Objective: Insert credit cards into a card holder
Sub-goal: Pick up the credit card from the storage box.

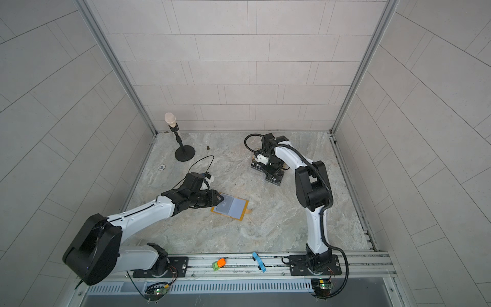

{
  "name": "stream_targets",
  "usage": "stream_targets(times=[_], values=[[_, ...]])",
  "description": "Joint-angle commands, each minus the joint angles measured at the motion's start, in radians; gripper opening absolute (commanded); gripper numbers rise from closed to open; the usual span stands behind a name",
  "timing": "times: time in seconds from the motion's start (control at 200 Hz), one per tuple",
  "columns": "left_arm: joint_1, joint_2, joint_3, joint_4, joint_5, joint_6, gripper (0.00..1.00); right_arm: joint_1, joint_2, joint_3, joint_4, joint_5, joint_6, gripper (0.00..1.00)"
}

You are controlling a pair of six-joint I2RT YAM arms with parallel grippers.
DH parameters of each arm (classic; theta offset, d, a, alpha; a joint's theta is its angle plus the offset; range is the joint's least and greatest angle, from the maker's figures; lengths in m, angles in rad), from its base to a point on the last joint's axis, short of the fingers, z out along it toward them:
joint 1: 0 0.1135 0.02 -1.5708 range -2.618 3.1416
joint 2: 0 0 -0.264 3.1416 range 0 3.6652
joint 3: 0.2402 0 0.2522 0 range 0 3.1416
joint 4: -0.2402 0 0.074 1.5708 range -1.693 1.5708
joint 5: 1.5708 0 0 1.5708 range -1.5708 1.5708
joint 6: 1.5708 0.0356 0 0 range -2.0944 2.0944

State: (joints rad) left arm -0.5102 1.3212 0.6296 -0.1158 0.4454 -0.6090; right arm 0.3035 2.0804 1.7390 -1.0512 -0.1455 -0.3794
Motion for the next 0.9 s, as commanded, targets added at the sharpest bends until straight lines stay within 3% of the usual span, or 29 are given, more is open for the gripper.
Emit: stream_targets(times=[0.0,0.566,0.896], values=[[0.001,0.012,-0.01,0.013,0.01,0.016,0.37,-0.009,0.015,0.004,-0.018,0.023,-0.029,0.46],[0.001,0.004,-0.016,0.005,0.009,0.021,0.37,-0.007,0.015,-0.044,0.0,0.025,-0.034,0.42],[0.033,0.0,-0.016,-0.001,0.006,0.025,0.38,-0.006,0.014,-0.048,-0.012,-0.008,-0.052,0.29]])
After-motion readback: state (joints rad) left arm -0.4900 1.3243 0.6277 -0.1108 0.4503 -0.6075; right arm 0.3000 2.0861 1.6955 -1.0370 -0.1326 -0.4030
